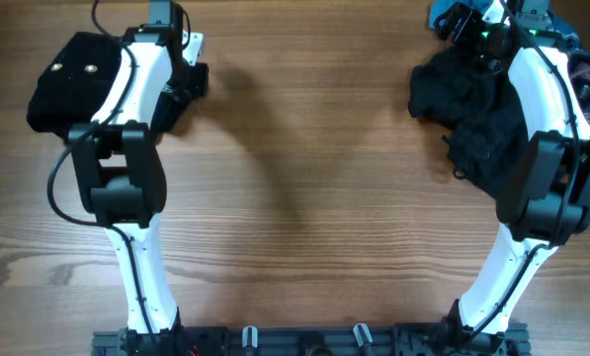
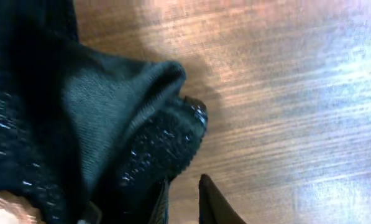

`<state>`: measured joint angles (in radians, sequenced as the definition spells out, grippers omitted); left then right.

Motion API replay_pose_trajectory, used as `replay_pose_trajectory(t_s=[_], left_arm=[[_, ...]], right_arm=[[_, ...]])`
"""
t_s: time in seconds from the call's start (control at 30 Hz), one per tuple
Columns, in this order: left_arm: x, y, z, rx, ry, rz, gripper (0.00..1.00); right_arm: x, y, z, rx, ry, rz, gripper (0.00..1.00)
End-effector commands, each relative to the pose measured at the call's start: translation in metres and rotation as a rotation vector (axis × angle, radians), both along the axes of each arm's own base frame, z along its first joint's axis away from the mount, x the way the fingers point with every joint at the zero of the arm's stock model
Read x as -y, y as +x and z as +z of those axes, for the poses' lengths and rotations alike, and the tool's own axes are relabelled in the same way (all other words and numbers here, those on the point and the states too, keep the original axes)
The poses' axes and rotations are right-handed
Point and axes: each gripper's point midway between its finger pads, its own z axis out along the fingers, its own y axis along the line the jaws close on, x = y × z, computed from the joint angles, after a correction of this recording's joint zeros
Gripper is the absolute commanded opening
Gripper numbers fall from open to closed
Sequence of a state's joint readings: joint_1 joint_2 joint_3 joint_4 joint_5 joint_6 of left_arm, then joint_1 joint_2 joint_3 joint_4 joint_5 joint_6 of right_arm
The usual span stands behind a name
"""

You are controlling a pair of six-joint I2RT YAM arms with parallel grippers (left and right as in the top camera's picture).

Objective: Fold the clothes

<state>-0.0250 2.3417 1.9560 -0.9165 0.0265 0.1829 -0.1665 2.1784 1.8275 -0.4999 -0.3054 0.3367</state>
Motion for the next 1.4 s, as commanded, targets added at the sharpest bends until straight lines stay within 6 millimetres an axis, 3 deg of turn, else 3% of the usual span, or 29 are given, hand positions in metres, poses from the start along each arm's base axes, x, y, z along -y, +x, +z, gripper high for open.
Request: replay_pose_trajectory(t_s=[0.0,0.23,0.3,0.7,1.13,1.23,1.37], left_arm=[[-0.022,0.001,-0.015,-0.012,0.015,0.022,0.17],[-0.043,-0.001,-0.042,-0.047,0.014,0.062,0.17],[-0.047,0.003,-0.041,-0.03,0.014,0.071,0.17],[-0.084,0.045,-0.026,0.163,0.035,0.133,0.17],[-0.139,0.086,0.004,0.394,0.047,0.242,0.18],[-0.137,0.087,0.004,0.397,0.039,0.237,0.17],[-0.108,0.081,-0.003,0.348,-0.007,0.186,0.14]], right_arm=[[0.001,0.0,0.0,-0.002,-0.009,-0.013,1.0],[0.001,0.0,0.0,-0.002,-0.009,-0.013,1.0],[0.001,0.0,0.0,-0.002,-0.009,-0.013,1.0],[0.001,0.0,0.0,-0.002,-0.009,-0.013,1.0],[0.001,0.0,0.0,-0.002,-0.009,-0.013,1.0],[0.001,0.0,0.0,-0.002,-0.009,-0.013,1.0],[0.001,0.0,0.0,-0.002,-0.009,-0.013,1.0]])
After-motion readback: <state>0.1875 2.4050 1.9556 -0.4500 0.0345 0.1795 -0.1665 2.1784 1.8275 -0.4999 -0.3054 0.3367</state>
